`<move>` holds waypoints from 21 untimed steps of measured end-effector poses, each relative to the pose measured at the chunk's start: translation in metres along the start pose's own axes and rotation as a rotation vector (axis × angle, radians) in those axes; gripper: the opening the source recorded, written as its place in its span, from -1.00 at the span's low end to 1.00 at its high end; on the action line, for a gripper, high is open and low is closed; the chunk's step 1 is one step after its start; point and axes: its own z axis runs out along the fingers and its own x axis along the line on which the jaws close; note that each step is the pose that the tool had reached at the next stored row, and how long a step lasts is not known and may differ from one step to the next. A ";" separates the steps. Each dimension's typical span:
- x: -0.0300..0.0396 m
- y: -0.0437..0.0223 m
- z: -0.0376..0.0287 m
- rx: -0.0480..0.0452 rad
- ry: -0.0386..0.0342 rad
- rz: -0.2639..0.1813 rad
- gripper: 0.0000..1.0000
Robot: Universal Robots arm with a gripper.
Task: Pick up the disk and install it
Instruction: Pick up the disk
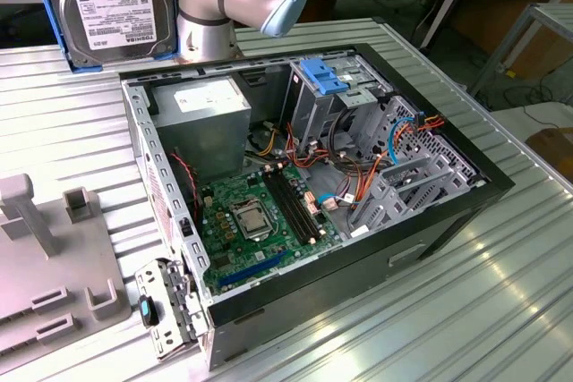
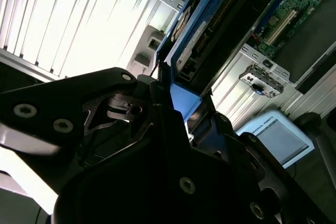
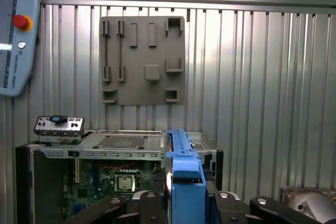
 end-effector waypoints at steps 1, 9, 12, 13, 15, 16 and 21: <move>0.0000 -0.0003 0.0002 0.0000 0.0005 0.005 -0.26; 0.0013 -0.0336 0.0076 0.0006 0.0019 0.032 -0.26; 0.0015 -0.0520 0.0099 0.0005 0.0020 0.032 -0.26; 0.0016 -0.0602 0.0106 0.0005 0.0023 0.032 -0.26; 0.0017 -0.0752 0.0121 0.0005 0.0036 0.032 -0.26; 0.0018 -0.0800 0.0126 0.0005 0.0036 0.032 -0.26; 0.0019 -0.1072 0.0157 0.0003 0.0037 0.032 -0.26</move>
